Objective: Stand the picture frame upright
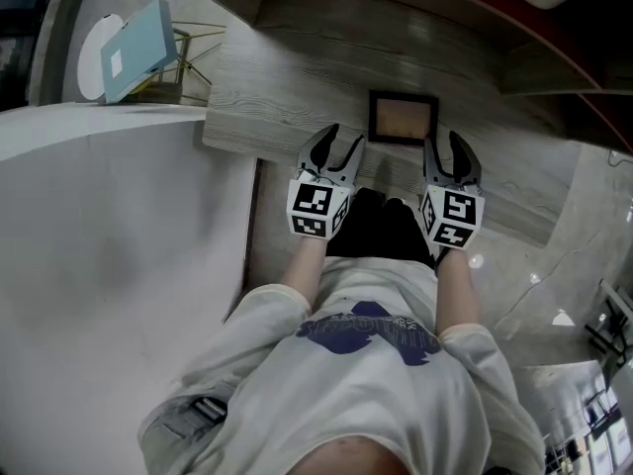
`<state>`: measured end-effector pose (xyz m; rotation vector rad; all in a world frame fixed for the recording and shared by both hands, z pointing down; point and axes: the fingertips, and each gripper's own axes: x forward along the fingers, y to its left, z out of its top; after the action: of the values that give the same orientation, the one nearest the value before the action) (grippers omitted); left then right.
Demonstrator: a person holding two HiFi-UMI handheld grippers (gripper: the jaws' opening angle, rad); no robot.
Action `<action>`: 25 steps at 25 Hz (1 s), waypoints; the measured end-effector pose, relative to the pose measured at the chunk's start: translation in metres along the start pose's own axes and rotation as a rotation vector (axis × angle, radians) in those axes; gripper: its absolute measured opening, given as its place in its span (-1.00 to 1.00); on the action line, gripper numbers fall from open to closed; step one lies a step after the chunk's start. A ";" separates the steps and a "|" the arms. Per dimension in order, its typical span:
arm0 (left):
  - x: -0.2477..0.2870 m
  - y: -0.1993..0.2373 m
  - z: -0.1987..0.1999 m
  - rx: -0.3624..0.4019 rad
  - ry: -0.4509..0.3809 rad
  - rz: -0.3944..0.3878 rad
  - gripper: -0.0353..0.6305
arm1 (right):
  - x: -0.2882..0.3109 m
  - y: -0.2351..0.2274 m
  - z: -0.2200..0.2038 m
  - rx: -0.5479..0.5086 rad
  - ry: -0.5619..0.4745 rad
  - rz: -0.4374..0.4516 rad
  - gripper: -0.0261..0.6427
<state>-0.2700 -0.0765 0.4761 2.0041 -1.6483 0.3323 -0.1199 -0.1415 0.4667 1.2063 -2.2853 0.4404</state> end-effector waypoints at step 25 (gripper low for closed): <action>0.087 -0.003 -0.047 -0.038 0.125 0.040 -0.36 | 0.081 -0.025 -0.059 0.052 0.143 0.066 -0.39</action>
<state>-0.2410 -0.1239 0.5579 1.8851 -1.6067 0.4292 -0.1204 -0.1794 0.5627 1.0901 -2.2077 0.5947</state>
